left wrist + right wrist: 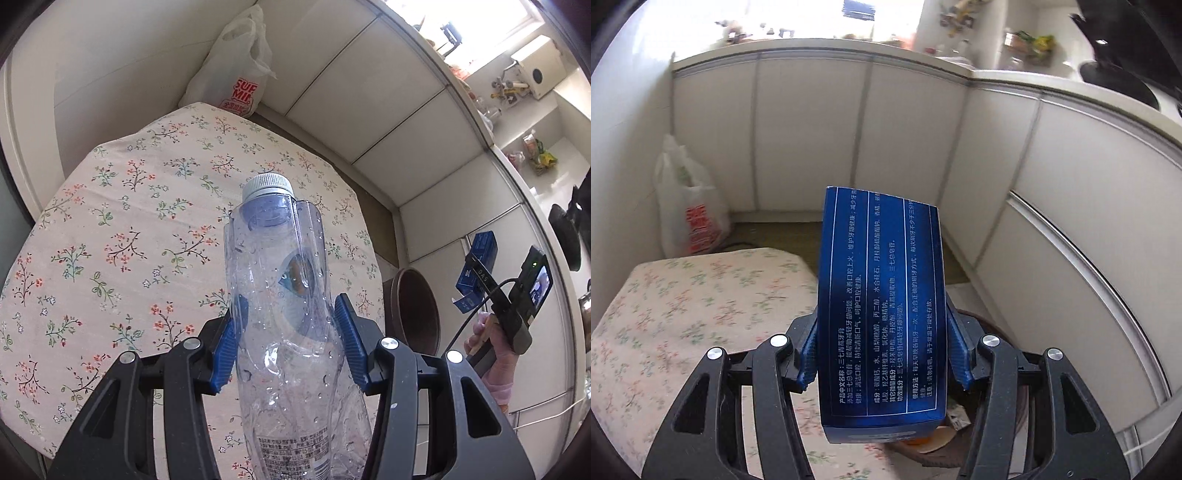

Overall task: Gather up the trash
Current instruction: 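Carry the blue box over the brown bin and open the right tool, then carry the plastic bottle over the brown bin and open the left tool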

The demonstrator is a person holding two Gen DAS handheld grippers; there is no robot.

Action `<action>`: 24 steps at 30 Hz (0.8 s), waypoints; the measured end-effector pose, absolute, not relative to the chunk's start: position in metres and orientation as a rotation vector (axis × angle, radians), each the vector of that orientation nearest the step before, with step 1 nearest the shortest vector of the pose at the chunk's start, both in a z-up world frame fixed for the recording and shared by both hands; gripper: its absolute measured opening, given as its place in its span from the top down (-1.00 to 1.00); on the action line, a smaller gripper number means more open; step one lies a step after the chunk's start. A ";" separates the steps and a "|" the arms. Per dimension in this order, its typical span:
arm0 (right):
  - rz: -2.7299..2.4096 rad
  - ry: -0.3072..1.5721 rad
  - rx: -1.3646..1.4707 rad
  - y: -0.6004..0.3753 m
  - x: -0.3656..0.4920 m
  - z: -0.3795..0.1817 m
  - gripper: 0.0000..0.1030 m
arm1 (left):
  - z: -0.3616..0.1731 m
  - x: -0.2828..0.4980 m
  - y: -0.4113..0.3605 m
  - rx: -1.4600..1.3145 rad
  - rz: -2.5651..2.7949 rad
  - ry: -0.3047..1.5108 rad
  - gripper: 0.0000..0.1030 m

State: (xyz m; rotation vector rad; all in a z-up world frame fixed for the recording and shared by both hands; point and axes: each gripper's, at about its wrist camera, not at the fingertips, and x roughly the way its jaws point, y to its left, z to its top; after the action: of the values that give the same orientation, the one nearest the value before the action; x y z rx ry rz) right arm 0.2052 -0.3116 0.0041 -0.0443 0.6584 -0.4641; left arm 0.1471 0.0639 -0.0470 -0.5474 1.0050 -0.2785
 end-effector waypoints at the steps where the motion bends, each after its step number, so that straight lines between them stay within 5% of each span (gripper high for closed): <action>1: -0.519 0.665 -0.023 -0.327 0.204 -0.002 -0.04 | -0.047 0.148 0.058 -0.539 -0.278 1.003 0.04; 5: -0.657 0.678 0.040 -0.368 0.198 -0.024 -0.30 | -0.048 0.150 0.032 -0.494 -0.278 0.969 0.04; 9: -0.746 0.641 0.031 -0.387 0.182 -0.036 -0.85 | -0.049 0.150 0.002 -0.432 -0.288 0.913 0.04; 24: -0.810 0.633 0.281 -0.483 0.080 -0.004 -0.86 | 0.014 0.196 -0.213 -0.305 -0.588 0.780 0.04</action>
State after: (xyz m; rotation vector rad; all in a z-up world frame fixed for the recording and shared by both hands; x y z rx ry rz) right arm 0.0803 -0.4827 -0.0038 0.2806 0.6333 -0.8098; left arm 0.1956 -0.2128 0.0139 -0.3050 0.7797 -0.5880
